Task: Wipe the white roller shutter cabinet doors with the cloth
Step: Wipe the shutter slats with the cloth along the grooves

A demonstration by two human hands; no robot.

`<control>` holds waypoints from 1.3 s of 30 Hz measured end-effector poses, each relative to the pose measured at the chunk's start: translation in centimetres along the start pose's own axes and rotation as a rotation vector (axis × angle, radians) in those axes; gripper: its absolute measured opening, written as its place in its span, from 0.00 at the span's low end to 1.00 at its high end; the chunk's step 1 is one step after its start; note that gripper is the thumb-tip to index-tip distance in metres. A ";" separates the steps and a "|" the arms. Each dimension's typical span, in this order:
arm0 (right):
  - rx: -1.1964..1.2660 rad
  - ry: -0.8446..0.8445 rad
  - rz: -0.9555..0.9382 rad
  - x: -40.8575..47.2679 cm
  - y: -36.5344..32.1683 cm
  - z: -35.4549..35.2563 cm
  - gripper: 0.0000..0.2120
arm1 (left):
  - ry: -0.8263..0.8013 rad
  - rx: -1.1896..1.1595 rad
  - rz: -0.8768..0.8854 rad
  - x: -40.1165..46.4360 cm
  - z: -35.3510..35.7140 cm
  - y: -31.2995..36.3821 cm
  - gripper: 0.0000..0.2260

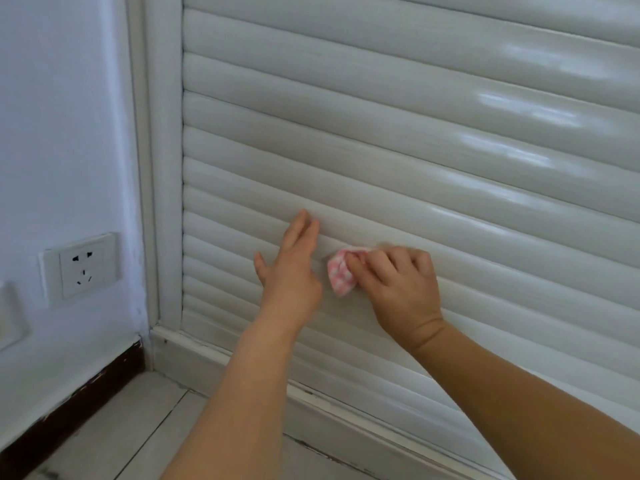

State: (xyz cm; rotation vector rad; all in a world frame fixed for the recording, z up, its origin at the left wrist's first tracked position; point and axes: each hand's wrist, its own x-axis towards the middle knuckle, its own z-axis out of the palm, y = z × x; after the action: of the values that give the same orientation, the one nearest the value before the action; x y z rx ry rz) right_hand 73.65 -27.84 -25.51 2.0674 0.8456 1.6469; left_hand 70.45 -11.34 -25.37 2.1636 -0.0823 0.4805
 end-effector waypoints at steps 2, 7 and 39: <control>0.014 -0.029 -0.065 -0.1 0.3 -0.3 0.11 | -0.019 0.019 -0.079 -0.2 -0.1 -0.2 0.37; 0.011 0.043 0.152 5.3 0.9 -0.1 0.16 | -0.019 -0.083 -0.106 -0.2 0.2 -1.1 0.37; 0.003 -0.004 -0.203 12.2 -6.7 5.2 0.13 | 0.269 -0.939 -0.294 1.1 -0.5 -5.4 0.37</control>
State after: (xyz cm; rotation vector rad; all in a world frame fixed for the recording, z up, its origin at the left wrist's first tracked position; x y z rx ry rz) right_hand 78.81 -14.44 -21.85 1.9152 1.0205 1.5328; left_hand 72.58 -7.53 -28.81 1.1563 0.1369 0.4350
